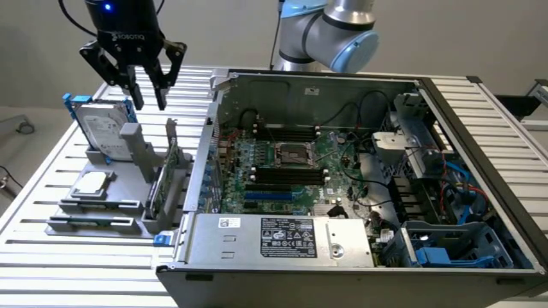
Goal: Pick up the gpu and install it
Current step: 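Pick up the gpu and move the gpu toward the slot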
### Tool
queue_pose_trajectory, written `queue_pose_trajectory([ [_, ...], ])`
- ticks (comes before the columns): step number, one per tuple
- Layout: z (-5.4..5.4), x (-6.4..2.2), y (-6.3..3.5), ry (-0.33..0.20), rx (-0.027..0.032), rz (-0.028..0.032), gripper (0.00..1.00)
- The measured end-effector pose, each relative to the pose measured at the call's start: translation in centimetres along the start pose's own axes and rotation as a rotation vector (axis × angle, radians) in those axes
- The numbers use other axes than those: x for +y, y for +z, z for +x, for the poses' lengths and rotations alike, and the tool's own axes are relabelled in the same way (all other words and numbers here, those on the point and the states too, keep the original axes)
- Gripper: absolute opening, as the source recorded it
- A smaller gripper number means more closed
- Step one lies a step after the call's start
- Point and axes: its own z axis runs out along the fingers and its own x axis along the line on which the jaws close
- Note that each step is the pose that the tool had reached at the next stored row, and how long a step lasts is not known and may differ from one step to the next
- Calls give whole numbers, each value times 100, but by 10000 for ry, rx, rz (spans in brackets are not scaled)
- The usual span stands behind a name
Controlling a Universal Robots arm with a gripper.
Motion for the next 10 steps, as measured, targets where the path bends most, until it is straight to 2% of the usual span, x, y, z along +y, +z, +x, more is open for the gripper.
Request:
queue_pose_trajectory([
  [10,62,-181,195,56,4,1,42],
])
